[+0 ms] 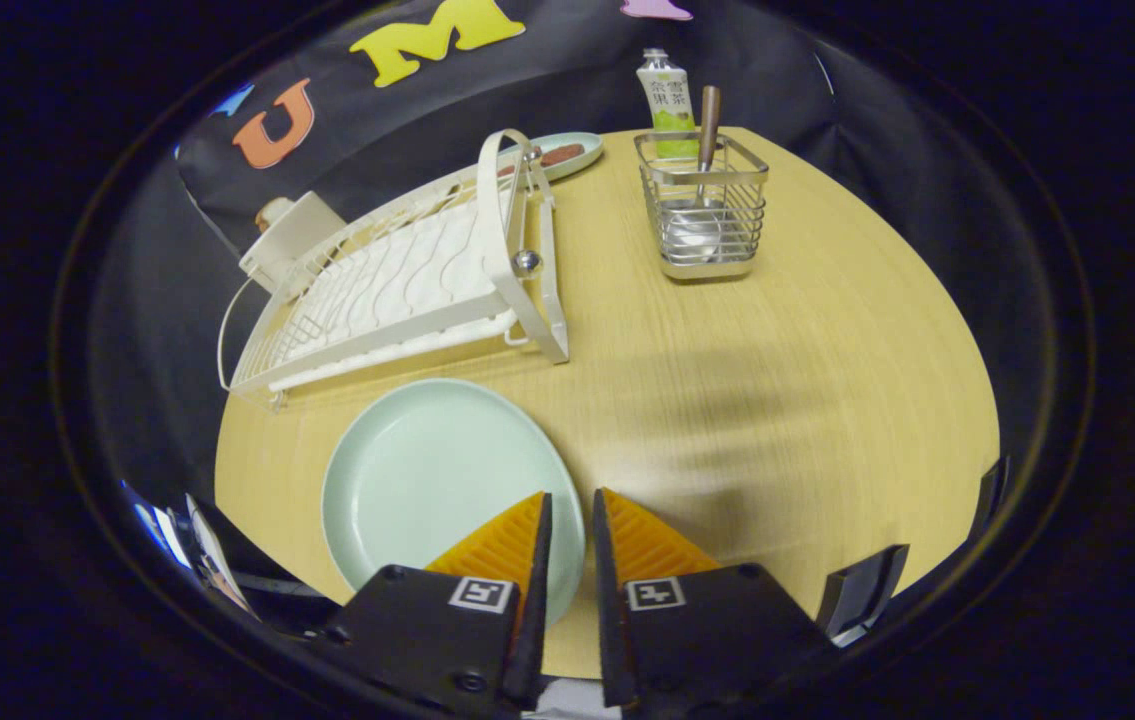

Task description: Take the plate from the dish rack, then take the spoon from the basket and place it into the plate.

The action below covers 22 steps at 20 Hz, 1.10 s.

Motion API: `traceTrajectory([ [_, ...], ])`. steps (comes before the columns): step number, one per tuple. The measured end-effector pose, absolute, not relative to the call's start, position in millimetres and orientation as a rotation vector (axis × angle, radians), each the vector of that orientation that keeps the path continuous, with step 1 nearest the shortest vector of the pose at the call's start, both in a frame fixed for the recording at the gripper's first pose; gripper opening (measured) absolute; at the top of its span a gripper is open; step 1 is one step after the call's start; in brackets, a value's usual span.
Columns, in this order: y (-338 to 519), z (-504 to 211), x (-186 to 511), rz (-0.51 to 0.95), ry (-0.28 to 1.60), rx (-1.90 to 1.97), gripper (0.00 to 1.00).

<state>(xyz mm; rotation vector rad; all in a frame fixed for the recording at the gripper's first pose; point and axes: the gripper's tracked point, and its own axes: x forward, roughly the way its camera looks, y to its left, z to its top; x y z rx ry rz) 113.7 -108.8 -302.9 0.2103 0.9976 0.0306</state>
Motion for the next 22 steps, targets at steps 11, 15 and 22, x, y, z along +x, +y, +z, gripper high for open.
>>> traceTrajectory([
  [11,-166,-274,146,-0.086,0.786,0.132,0.98],
  [15,-175,-239,173,-0.042,0.684,0.155,0.97],
  [22,-210,-181,260,-0.048,0.439,0.072,0.97],
])
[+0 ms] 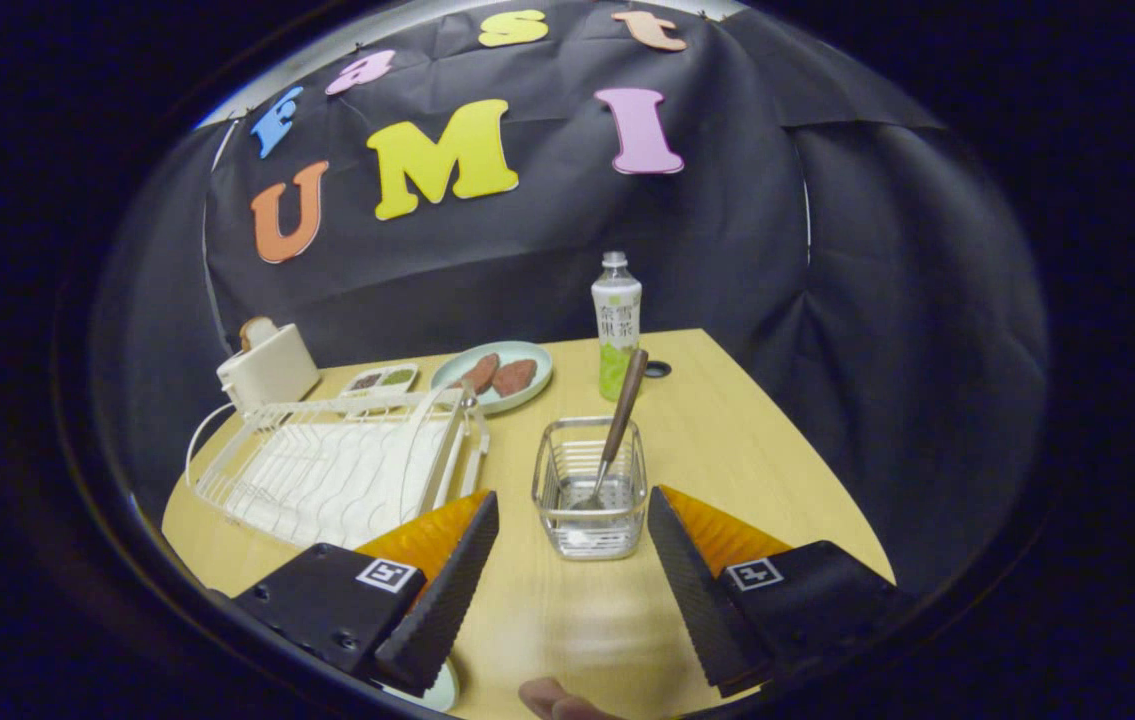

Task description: Take the plate from the dish rack, then take the spoon from the basket and place it into the plate.

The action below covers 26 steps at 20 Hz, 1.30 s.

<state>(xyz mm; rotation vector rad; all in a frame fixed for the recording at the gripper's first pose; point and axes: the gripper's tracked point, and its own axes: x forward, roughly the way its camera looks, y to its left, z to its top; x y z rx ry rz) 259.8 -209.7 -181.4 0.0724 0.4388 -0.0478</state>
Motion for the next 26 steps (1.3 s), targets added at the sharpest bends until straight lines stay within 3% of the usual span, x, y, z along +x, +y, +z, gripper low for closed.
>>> traceTrajectory([
  [10,-246,-194,369,-0.075,0.469,0.176,0.91],
  [13,-238,-203,382,-0.029,0.49,0.195,0.68],
  [16,-241,-194,387,-0.046,0.434,0.202,0.38],
  [17,-237,-188,380,-0.042,0.424,0.212,0.2],
  [19,-230,-180,375,-0.03,0.405,0.213,0.16],
  [26,-229,-108,338,-0.135,0.226,0.131,0.14],
])
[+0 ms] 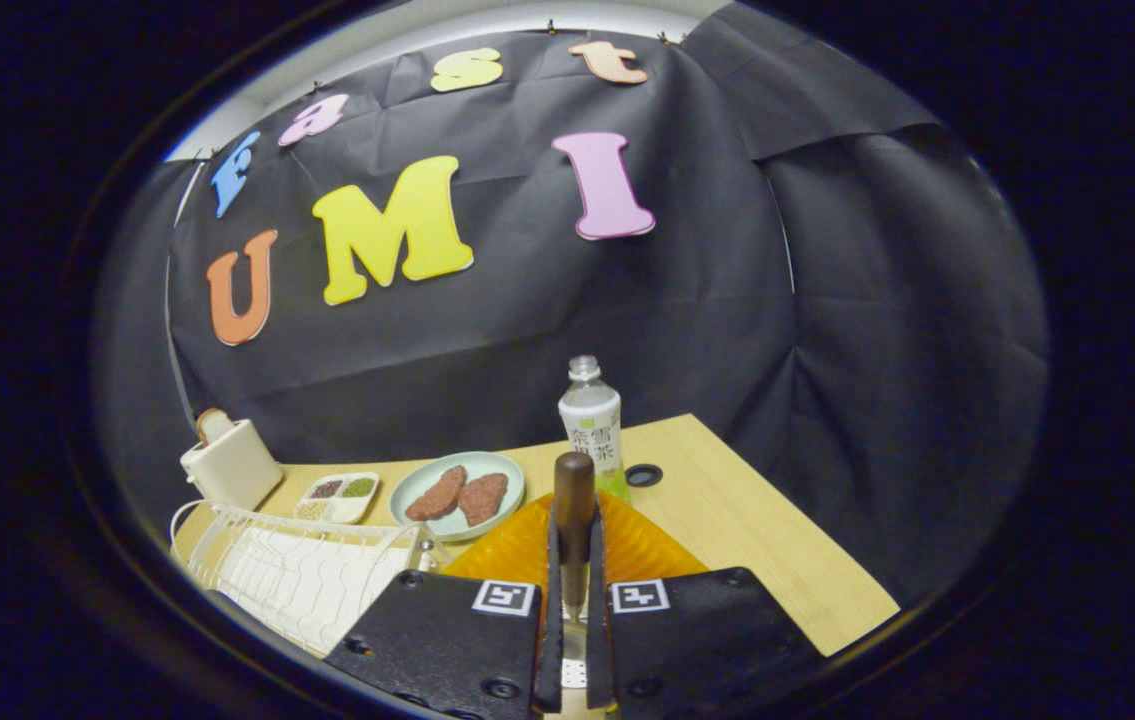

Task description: Take the plate from the dish rack, then take the spoon from the basket and place it into the plate.

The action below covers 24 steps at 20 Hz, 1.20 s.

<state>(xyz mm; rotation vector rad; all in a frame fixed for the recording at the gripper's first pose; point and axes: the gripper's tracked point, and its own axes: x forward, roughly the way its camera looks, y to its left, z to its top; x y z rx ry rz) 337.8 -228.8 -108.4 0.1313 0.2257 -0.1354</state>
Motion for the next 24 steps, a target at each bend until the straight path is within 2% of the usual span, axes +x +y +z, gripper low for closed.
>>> traceTrajectory([
  [4,-217,-76,297,-0.161,0.184,0.163,0.14],
  [11,-173,-53,219,-0.113,0.169,0.206,0.14],
  [16,-129,-68,171,-0.062,0.193,0.187,0.14],
  [24,-48,-129,118,-0.001,0.246,0.124,0.15],
])
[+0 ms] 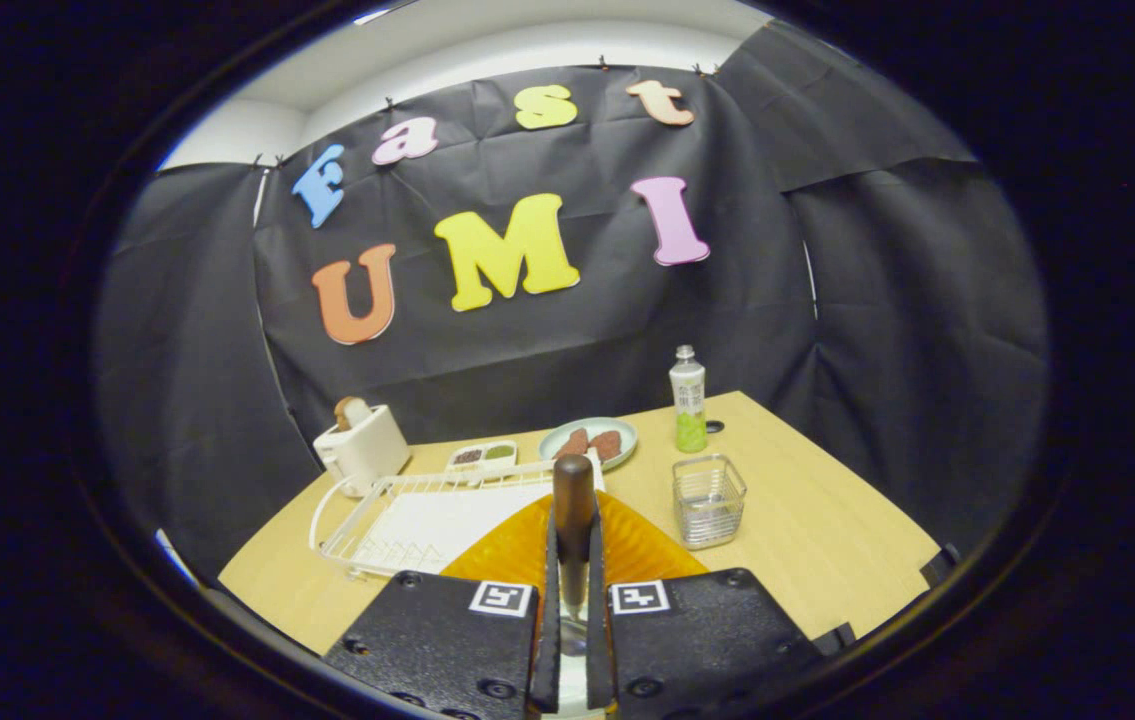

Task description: Take the plate from the dish rack, then take the spoon from the basket and place it into the plate.

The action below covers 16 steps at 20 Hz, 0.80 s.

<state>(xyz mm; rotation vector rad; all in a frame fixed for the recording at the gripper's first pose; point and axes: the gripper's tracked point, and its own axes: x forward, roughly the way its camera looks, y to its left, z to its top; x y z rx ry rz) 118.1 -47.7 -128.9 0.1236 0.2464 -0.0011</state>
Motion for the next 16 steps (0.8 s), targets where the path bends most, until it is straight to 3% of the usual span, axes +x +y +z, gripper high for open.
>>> traceTrajectory([
  [7,9,-183,101,-0.004,0.216,0.091,0.17],
  [16,-10,-202,95,-0.1,0.152,0.041,0.24],
])
